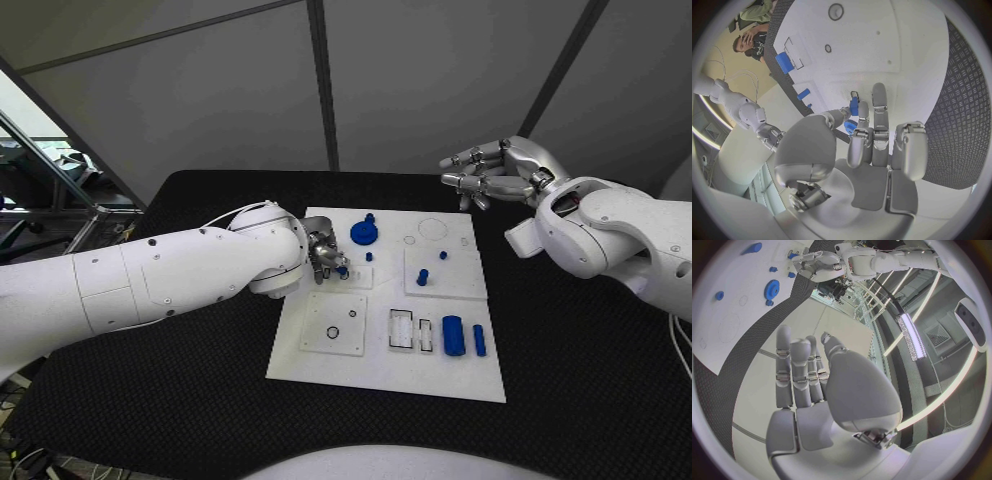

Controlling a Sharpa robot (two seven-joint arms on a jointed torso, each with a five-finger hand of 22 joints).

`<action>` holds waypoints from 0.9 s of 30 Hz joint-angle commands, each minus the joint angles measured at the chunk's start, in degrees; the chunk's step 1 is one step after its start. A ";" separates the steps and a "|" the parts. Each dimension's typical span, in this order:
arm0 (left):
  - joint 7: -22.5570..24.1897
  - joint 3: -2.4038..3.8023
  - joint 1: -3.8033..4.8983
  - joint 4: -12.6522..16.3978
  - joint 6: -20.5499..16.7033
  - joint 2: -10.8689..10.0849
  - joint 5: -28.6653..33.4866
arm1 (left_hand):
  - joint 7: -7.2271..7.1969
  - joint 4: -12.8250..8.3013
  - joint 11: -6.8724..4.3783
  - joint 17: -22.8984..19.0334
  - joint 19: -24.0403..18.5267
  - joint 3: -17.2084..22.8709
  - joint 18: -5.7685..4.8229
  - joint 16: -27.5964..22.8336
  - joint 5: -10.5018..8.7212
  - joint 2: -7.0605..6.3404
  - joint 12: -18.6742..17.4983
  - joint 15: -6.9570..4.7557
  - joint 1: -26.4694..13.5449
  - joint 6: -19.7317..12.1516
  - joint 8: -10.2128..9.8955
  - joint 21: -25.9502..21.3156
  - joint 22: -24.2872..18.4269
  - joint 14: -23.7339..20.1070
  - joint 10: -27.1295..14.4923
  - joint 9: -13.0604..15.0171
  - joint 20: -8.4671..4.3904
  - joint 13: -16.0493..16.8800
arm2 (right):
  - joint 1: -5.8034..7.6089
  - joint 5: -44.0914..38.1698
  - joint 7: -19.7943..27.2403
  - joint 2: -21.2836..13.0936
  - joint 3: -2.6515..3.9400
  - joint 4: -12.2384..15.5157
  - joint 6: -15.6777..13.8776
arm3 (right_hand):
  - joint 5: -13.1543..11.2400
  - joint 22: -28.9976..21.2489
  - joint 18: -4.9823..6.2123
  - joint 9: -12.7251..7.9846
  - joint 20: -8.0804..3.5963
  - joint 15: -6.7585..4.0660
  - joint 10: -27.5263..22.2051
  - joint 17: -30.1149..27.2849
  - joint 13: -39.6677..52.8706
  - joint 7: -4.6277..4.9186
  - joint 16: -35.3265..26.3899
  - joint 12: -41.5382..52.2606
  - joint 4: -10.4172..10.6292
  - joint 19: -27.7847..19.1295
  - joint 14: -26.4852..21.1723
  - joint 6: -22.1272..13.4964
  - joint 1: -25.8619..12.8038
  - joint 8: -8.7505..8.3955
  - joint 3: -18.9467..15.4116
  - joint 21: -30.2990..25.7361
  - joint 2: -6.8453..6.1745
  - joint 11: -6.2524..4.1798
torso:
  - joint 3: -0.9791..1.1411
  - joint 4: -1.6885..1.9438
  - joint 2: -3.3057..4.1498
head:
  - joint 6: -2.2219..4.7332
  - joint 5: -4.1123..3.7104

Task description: Assemble the parts on the task board

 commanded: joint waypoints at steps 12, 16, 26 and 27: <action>-0.35 -0.53 -0.07 0.14 2.54 0.09 -0.48 | -0.53 -6.00 -0.05 0.19 2.60 3.54 -1.56 -0.26 -0.24 -0.53 0.19 -0.01 0.21 0.50 -0.53 0.13 10.17 0.51 6.24 -0.75 -0.02 15.07 | 0.13 -0.09 0.67 0.01 0.04 0.13 0.46 | 0.27 -0.11 0.29 -0.05 0.12 0.04 -0.20 0.04 -0.07 0.08 -0.35 -0.18 0.01 0.35 0.36 -0.34 0.05 0.18 0.37 -0.40 -0.09 0.05 | 0.01 0.04 0.00 | -0.49 -0.10; -0.37 -0.59 -0.07 0.20 3.00 0.12 -0.48 | -0.58 -6.08 -0.08 0.22 2.59 3.20 -1.56 -0.27 -0.24 -0.59 0.19 -0.03 0.31 0.74 -0.80 0.12 10.17 0.51 6.24 -1.03 -0.04 15.07 | 0.13 -0.09 0.68 0.04 0.04 0.11 0.47 | 0.27 -0.11 0.29 -0.05 0.12 0.04 -0.20 0.04 -0.07 0.08 -0.35 -0.18 0.01 0.35 0.36 -0.34 0.05 0.18 0.37 -0.40 -0.09 0.05 | 0.01 0.01 0.02 | -0.52 -0.07; -0.57 -0.65 -0.08 0.22 3.47 0.13 -0.48 | -0.65 -6.18 -0.14 0.27 2.55 2.70 -1.55 -0.29 -0.23 -0.75 0.19 -0.05 0.41 1.07 -1.18 0.06 10.13 0.52 6.24 -1.42 -0.06 15.07 | 0.13 -0.09 0.70 0.07 0.04 0.07 0.53 | 0.27 -0.11 0.29 -0.05 0.12 0.04 -0.20 0.04 -0.07 0.08 -0.35 -0.18 0.01 0.35 0.36 -0.34 0.05 0.18 0.37 -0.40 -0.09 0.05 | 0.00 0.05 -0.03 | -0.68 -0.11; -0.58 -0.65 -0.08 0.23 3.52 0.12 -0.48 | -0.66 -6.19 -0.15 0.28 2.56 2.59 -1.55 -0.30 -0.23 -0.77 0.19 -0.05 0.42 1.14 -1.25 0.07 10.14 0.52 6.24 -1.51 -0.06 15.07 | 0.13 -0.09 0.70 0.08 0.04 0.06 0.54 | 0.27 -0.11 0.29 -0.05 0.12 0.04 -0.20 0.04 -0.07 0.08 -0.35 -0.18 0.01 0.35 0.36 -0.34 0.05 0.18 0.37 -0.40 -0.09 0.05 | 0.00 0.05 -0.03 | -0.68 -0.11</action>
